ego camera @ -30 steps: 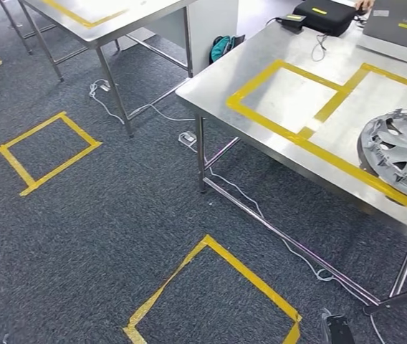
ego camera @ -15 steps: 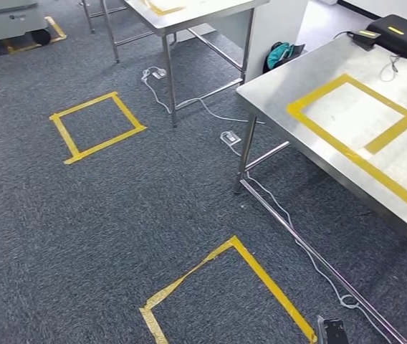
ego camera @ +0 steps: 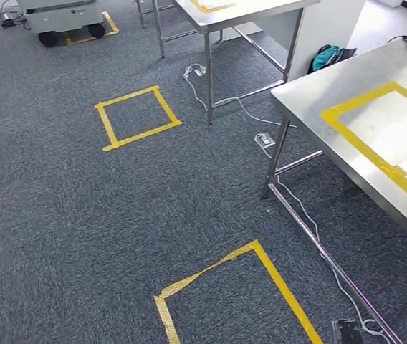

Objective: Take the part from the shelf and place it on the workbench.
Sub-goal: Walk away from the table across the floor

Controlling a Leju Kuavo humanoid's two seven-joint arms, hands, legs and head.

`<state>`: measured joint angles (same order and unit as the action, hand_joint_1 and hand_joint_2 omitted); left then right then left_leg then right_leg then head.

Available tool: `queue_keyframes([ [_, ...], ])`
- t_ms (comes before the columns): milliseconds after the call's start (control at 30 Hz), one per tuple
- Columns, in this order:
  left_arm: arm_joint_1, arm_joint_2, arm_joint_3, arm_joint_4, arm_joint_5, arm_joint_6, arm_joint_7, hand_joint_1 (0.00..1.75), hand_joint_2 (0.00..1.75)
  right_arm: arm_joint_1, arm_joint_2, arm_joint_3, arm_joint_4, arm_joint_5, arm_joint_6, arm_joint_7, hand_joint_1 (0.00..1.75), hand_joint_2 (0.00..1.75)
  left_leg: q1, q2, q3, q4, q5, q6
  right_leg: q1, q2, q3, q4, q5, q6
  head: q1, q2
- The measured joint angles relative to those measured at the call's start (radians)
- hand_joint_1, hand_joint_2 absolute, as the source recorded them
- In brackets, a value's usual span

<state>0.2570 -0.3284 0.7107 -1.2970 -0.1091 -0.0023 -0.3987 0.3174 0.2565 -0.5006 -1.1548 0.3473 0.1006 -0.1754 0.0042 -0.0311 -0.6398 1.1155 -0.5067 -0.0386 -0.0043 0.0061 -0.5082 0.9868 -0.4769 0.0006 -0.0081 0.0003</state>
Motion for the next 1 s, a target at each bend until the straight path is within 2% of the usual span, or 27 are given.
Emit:
queue_keyframes([
  [33, 0.0, 0.0, -0.007, -0.005, 0.002, 0.003, 0.007, 0.0, 0.0, 0.002, 0.002, -0.002, -0.008, 0.001, 0.003, 0.005, 0.0, 0.0, 0.001, 0.011, -0.033, 0.073, -0.035, -0.003, 0.001, -0.016, -0.003, 0.0, 0.0, -0.001, 0.0, 0.0],
  [67, 0.002, 0.0, -0.012, -0.008, 0.004, 0.006, 0.014, 0.0, 0.0, 0.004, 0.003, -0.005, -0.016, 0.002, 0.005, 0.009, 0.0, 0.0, 0.001, 0.016, -0.056, 0.13, -0.056, -0.005, 0.002, -0.032, -0.005, 0.0, 0.0, -0.002, 0.0, 0.0],
  [100, 0.005, 0.0, -0.015, -0.009, 0.008, 0.008, 0.019, 0.0, 0.0, 0.004, 0.005, -0.007, -0.023, 0.003, 0.006, 0.011, 0.0, 0.0, 0.003, 0.018, -0.063, 0.152, -0.057, -0.007, 0.002, -0.046, -0.006, 0.0, 0.0, -0.002, 0.0, 0.0],
  [133, 0.008, 0.0, -0.017, -0.011, 0.012, 0.009, 0.023, 0.0, 0.0, 0.005, 0.007, -0.009, -0.03, 0.004, 0.007, 0.012, 0.0, 0.0, 0.004, 0.021, -0.049, 0.135, -0.04, -0.007, 0.002, -0.06, -0.006, 0.0, 0.0, -0.002, 0.0, 0.0],
  [167, 0.01, 0.0, -0.018, -0.013, 0.014, 0.01, 0.025, 0.0, 0.0, 0.005, 0.009, -0.011, -0.037, 0.004, 0.007, 0.013, 0.0, 0.0, 0.005, 0.031, -0.016, 0.079, -0.01, -0.008, 0.002, -0.073, -0.005, 0.0, 0.0, -0.001, 0.0, 0.0],
  [233, 0.011, -0.001, -0.021, -0.02, 0.017, 0.009, 0.024, 0.0, 0.0, 0.005, 0.011, -0.013, -0.049, 0.005, 0.007, 0.012, 0.0, 0.0, 0.005, 0.077, 0.066, -0.063, 0.044, -0.006, 0.005, -0.096, -0.005, 0.004, -0.005, 0.006, -0.002, 0.0],
  [267, 0.011, -0.001, -0.023, -0.024, 0.017, 0.007, 0.024, 0.0, 0.0, 0.005, 0.012, -0.015, -0.055, 0.006, 0.007, 0.011, 0.0, 0.0, 0.003, 0.094, 0.092, -0.111, 0.056, -0.001, 0.009, -0.106, -0.006, 0.006, -0.008, 0.012, 0.0, 0.0],
  [300, 0.011, -0.002, -0.024, -0.026, 0.018, 0.005, 0.023, 0.0, 0.0, 0.005, 0.012, -0.016, -0.059, 0.008, 0.007, 0.01, 0.0, 0.0, 0.001, 0.102, 0.103, -0.135, 0.059, 0.005, 0.012, -0.116, -0.007, 0.007, -0.011, 0.017, 0.001, 0.0],
  [367, 0.014, -0.002, -0.023, -0.027, 0.02, -0.001, 0.022, 0.0, 0.0, 0.002, 0.013, -0.018, -0.064, 0.012, 0.007, 0.006, 0.0, 0.0, -0.001, 0.081, 0.1, -0.141, 0.06, 0.023, 0.01, -0.132, 0.001, 0.007, -0.014, 0.027, 0.005, 0.0],
  [400, 0.016, -0.003, -0.022, -0.029, 0.022, -0.003, 0.022, 0.0, 0.0, 0.0, 0.013, -0.018, -0.065, 0.013, 0.007, 0.005, 0.0, 0.0, -0.001, 0.072, 0.098, -0.142, 0.062, 0.03, 0.008, -0.121, 0.001, 0.013, -0.02, 0.033, 0.006, 0.0],
  [433, 0.016, -0.003, -0.021, -0.03, 0.024, -0.005, 0.022, 0.0, 0.0, -0.001, 0.014, -0.018, -0.066, 0.015, 0.007, 0.003, 0.0, 0.0, 0.0, 0.062, 0.097, -0.142, 0.065, 0.037, 0.005, -0.096, -0.005, 0.033, -0.036, 0.038, 0.007, 0.0],
  [500, 0.016, -0.004, -0.02, -0.034, 0.026, -0.009, 0.021, 0.0, 0.0, 0.001, 0.016, -0.018, -0.068, 0.016, 0.006, 0.001, 0.0, 0.0, 0.002, 0.042, 0.092, -0.143, 0.071, 0.047, 0.003, -0.033, -0.055, 0.141, -0.099, 0.045, 0.008, 0.0],
  [533, 0.016, -0.004, -0.02, -0.035, 0.026, -0.012, 0.021, 0.0, 0.0, 0.002, 0.016, -0.018, -0.068, 0.017, 0.006, 0.0, 0.0, 0.0, 0.001, 0.03, 0.089, -0.143, 0.072, 0.051, 0.003, -0.016, -0.089, 0.216, -0.134, 0.044, 0.009, 0.0],
  [567, 0.016, -0.004, -0.02, -0.035, 0.025, -0.015, 0.02, 0.0, 0.0, 0.003, 0.017, -0.018, -0.068, 0.018, 0.005, -0.002, 0.0, 0.0, 0.001, 0.016, 0.086, -0.143, 0.074, 0.053, 0.004, -0.009, -0.12, 0.28, -0.157, 0.043, 0.009, 0.0],
  [600, 0.016, -0.004, -0.02, -0.035, 0.025, -0.017, 0.02, 0.0, 0.0, 0.004, 0.017, -0.018, -0.067, 0.018, 0.005, -0.003, 0.0, 0.0, 0.0, 0.002, 0.085, -0.142, 0.075, 0.053, 0.004, -0.007, -0.137, 0.311, -0.159, 0.041, 0.01, 0.0],
  [633, 0.016, -0.004, -0.019, -0.035, 0.025, -0.02, 0.02, 0.0, 0.0, 0.003, 0.017, -0.019, -0.067, 0.018, 0.004, -0.005, 0.0, 0.0, 0.0, -0.012, 0.085, -0.142, 0.076, 0.053, 0.004, -0.006, -0.134, 0.3, -0.139, 0.038, 0.01, 0.0],
  [667, 0.016, -0.004, -0.018, -0.035, 0.025, -0.021, 0.02, 0.0, 0.0, 0.003, 0.017, -0.019, -0.067, 0.018, 0.003, -0.006, 0.0, 0.0, 0.0, -0.027, 0.086, -0.142, 0.077, 0.052, 0.004, 0.0, -0.111, 0.247, -0.102, 0.035, 0.01, 0.0],
  [733, 0.016, -0.005, -0.018, -0.035, 0.021, -0.021, 0.023, 0.0, 0.0, 0.0, 0.017, -0.019, -0.068, 0.016, 0.0, -0.009, 0.0, 0.0, 0.0, -0.054, 0.087, -0.141, 0.079, 0.048, 0.001, 0.043, -0.045, 0.098, -0.031, 0.029, 0.009, 0.0],
  [767, 0.015, -0.005, -0.018, -0.035, 0.018, -0.02, 0.024, 0.0, 0.0, -0.001, 0.017, -0.019, -0.068, 0.015, -0.001, -0.01, 0.0, 0.0, 0.001, -0.066, 0.084, -0.14, 0.08, 0.044, 0.0, 0.065, -0.022, 0.044, -0.013, 0.027, 0.009, 0.0],
  [800, 0.015, -0.005, -0.018, -0.035, 0.016, -0.019, 0.025, 0.0, 0.0, -0.002, 0.017, -0.019, -0.068, 0.014, -0.003, -0.011, 0.0, 0.0, 0.004, -0.077, 0.08, -0.14, 0.083, 0.038, 0.0, 0.079, -0.01, 0.016, -0.009, 0.026, 0.009, 0.0],
  [833, 0.016, -0.004, -0.018, -0.035, 0.016, -0.019, 0.025, 0.0, 0.0, -0.003, 0.018, -0.019, -0.069, 0.013, -0.004, -0.012, 0.0, 0.0, 0.007, -0.089, 0.075, -0.143, 0.088, 0.03, 0.003, 0.078, -0.006, 0.008, -0.011, 0.024, 0.009, 0.0],
  [867, 0.017, -0.004, -0.017, -0.035, 0.015, -0.018, 0.026, 0.0, 0.0, -0.003, 0.018, -0.019, -0.069, 0.013, -0.005, -0.012, 0.0, 0.0, 0.01, -0.101, 0.071, -0.148, 0.094, 0.021, 0.006, 0.067, -0.003, 0.002, -0.007, 0.02, 0.008, 0.0],
  [900, 0.018, -0.004, -0.016, -0.035, 0.015, -0.018, 0.026, 0.0, 0.0, -0.004, 0.018, -0.019, -0.07, 0.013, -0.005, -0.013, 0.0, 0.0, 0.012, -0.1, 0.067, -0.149, 0.095, 0.015, 0.006, 0.054, 0.003, -0.006, -0.001, 0.014, 0.009, 0.0],
  [933, 0.019, -0.004, -0.015, -0.035, 0.015, -0.017, 0.026, 0.0, 0.0, -0.004, 0.018, -0.02, -0.072, 0.013, -0.006, -0.014, 0.0, 0.0, 0.012, -0.083, 0.06, -0.138, 0.086, 0.01, 0.006, 0.04, 0.008, -0.016, 0.005, 0.008, 0.007, 0.0],
  [1000, 0.017, -0.003, -0.014, -0.035, 0.015, -0.016, 0.026, 0.0, 0.0, -0.004, 0.019, -0.022, -0.074, 0.013, -0.007, -0.015, 0.0, 0.0, 0.007, -0.024, 0.017, -0.052, 0.033, 0.004, 0.003, 0.01, 0.015, -0.028, 0.012, -0.002, 0.004, 0.0],
])
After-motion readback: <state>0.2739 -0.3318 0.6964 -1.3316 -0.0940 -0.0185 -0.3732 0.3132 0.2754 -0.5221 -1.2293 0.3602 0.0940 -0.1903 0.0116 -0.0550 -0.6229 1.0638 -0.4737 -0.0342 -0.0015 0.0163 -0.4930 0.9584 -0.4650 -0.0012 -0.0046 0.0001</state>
